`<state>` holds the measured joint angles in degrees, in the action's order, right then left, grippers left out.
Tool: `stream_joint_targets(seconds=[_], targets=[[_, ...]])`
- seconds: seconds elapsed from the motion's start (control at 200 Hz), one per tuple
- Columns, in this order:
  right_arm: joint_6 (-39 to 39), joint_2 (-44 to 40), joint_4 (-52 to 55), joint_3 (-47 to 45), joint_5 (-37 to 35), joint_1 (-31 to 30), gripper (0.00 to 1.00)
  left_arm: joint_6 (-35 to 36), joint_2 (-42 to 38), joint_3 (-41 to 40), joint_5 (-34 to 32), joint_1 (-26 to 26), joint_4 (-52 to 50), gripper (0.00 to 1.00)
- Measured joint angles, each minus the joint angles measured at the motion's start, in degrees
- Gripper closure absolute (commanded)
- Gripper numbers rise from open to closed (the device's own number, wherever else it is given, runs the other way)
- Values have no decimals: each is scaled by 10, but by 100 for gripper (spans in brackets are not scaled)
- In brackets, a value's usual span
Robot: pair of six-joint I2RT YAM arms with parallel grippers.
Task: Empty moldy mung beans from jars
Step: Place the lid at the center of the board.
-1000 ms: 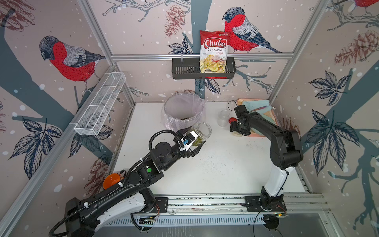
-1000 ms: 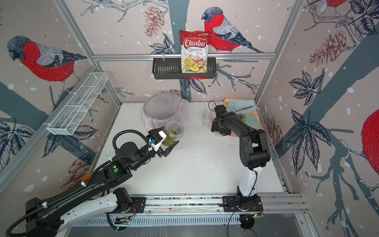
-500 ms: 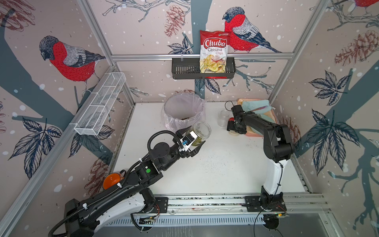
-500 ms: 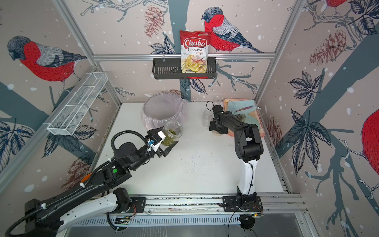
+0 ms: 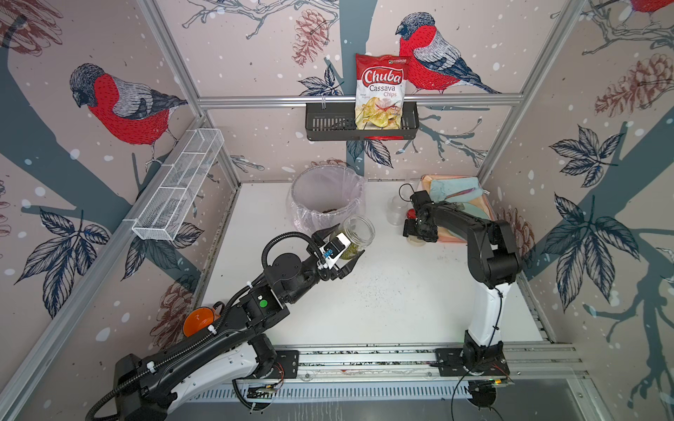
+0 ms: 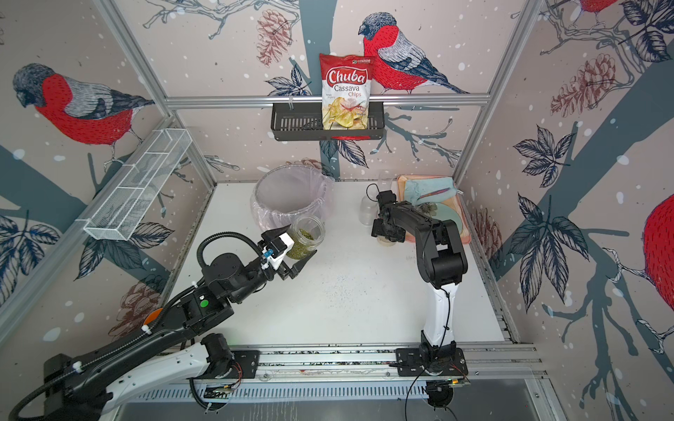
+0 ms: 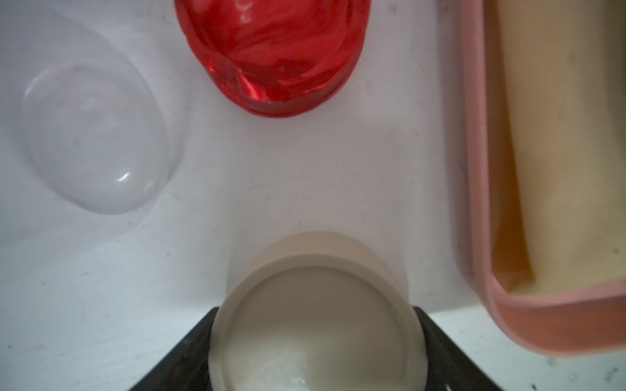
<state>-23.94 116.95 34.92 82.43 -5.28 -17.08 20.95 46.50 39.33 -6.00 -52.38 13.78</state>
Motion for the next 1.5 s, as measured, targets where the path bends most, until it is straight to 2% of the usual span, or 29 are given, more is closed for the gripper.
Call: stream_joint_targets(seconds=[0.47, 0.765, 1.196, 1.496], targets=[[0, 3, -3, -2, 0, -2, 10, 0, 4, 0, 0, 1, 0, 100], [0, 3, 2, 6, -6, -10, 0, 0, 4, 0, 0, 2, 0, 100], [-4, -15, 27, 15, -22, -18, 1, 0, 4, -1, -2, 2, 0, 100], [-7, -72, 47, 24, -43, -23, 0, 0, 9, 2, -1, 2, -2, 100]])
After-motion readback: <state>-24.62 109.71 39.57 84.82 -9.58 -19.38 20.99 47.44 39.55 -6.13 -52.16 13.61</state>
